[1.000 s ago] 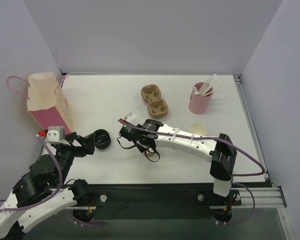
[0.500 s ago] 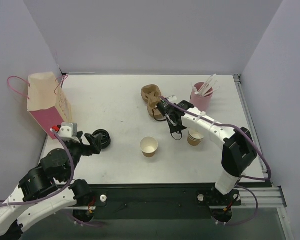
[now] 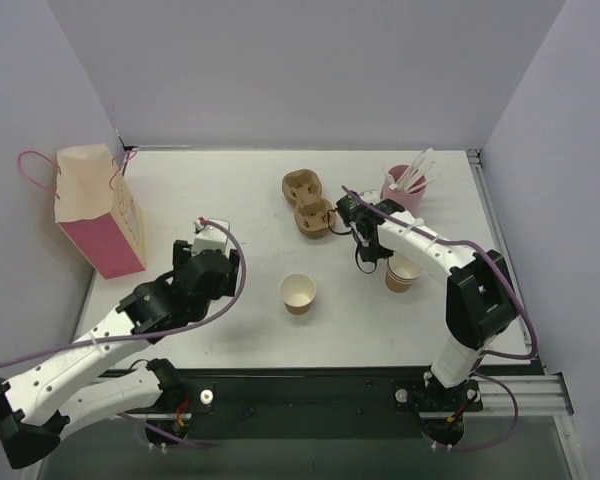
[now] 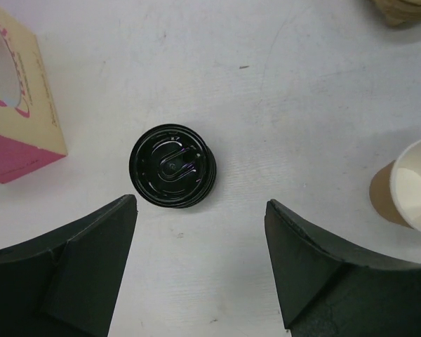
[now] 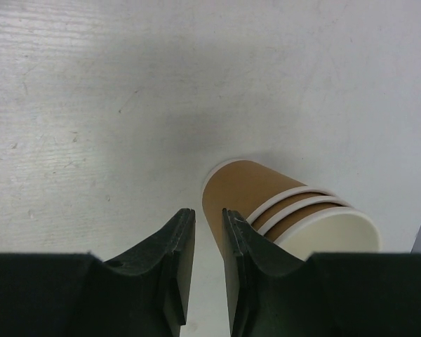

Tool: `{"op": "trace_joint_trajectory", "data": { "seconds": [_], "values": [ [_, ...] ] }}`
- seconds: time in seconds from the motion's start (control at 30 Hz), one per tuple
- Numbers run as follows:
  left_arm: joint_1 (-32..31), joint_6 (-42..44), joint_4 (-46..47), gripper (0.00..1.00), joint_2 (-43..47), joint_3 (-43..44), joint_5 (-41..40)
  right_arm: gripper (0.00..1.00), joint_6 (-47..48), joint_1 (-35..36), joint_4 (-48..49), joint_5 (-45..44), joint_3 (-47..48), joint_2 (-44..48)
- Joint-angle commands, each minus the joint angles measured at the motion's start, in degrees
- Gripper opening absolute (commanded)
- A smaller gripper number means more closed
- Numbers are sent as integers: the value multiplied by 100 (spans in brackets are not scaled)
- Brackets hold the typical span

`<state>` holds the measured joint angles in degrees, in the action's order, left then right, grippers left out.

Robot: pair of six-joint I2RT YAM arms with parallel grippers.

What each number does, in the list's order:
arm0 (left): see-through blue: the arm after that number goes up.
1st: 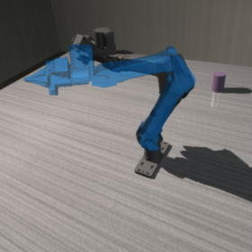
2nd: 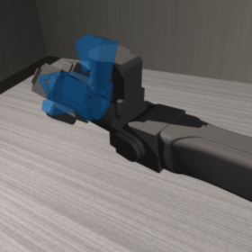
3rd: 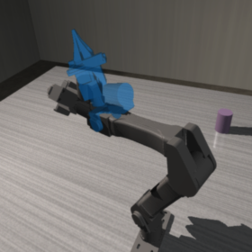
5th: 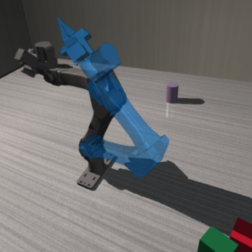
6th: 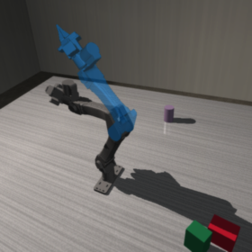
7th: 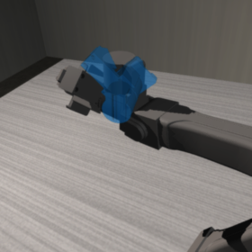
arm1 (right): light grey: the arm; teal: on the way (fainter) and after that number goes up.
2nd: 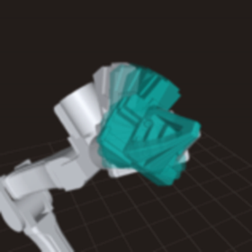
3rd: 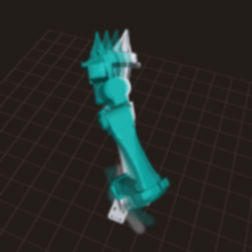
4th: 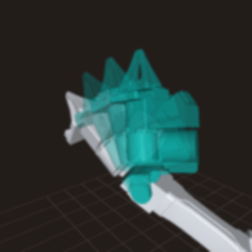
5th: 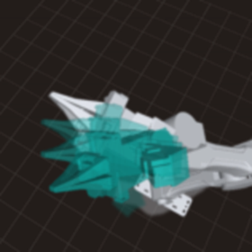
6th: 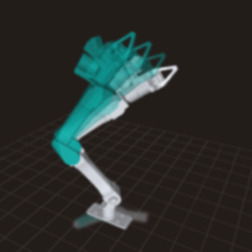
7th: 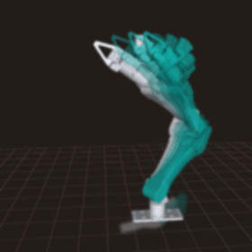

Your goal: Pack the takeout coffee

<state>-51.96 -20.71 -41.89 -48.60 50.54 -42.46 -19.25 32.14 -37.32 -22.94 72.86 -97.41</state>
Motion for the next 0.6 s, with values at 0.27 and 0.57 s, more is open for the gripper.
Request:
{"op": "trace_joint_trajectory", "data": {
  "seconds": [0.27,0.57],
  "values": [
    [2366,-363,66,71,-1827,913,2030,26,193,-103,243,413,-360,1116],
    [2428,-425,392,61,-3243,1062,2242,27,272,3,445,764,-527,2163]
  ]
}}
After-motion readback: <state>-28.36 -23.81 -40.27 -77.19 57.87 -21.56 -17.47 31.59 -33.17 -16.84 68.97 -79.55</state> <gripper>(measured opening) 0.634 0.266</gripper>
